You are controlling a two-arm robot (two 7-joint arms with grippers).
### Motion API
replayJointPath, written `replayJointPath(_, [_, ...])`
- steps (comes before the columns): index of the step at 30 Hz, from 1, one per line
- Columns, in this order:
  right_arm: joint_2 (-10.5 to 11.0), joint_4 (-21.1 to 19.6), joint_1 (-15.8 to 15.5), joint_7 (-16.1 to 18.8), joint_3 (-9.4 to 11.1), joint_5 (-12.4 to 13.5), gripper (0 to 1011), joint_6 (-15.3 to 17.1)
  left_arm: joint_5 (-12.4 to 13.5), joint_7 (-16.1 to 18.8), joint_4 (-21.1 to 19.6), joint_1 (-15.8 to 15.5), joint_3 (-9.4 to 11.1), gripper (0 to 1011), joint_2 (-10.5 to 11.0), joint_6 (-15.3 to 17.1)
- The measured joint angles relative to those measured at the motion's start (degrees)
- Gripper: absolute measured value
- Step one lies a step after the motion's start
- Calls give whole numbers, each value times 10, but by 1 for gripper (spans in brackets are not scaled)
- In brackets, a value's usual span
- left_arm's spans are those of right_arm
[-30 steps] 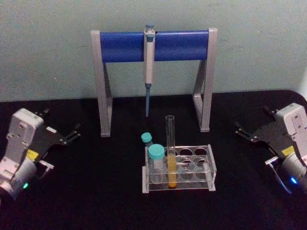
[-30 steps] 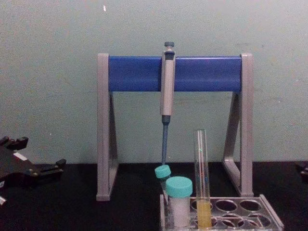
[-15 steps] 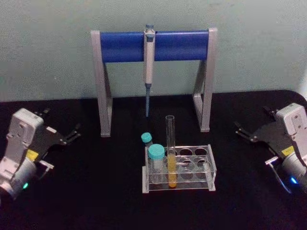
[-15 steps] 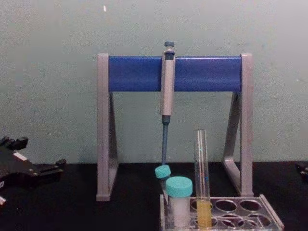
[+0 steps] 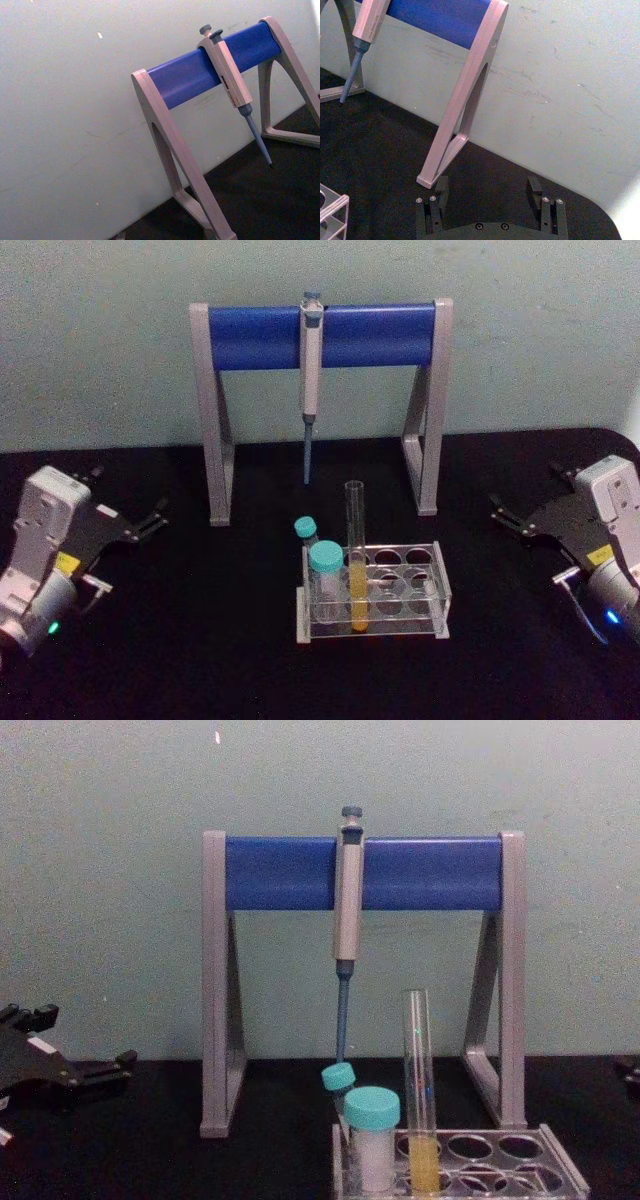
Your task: Pick up the test tube from the test tube rack, shake it, then place it back into the test tube rack.
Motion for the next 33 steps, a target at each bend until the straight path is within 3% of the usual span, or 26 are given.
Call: replayJointPath(33, [0, 0, 0, 0, 0, 0, 1000, 0, 0, 0, 0, 0, 0, 1001, 0, 0])
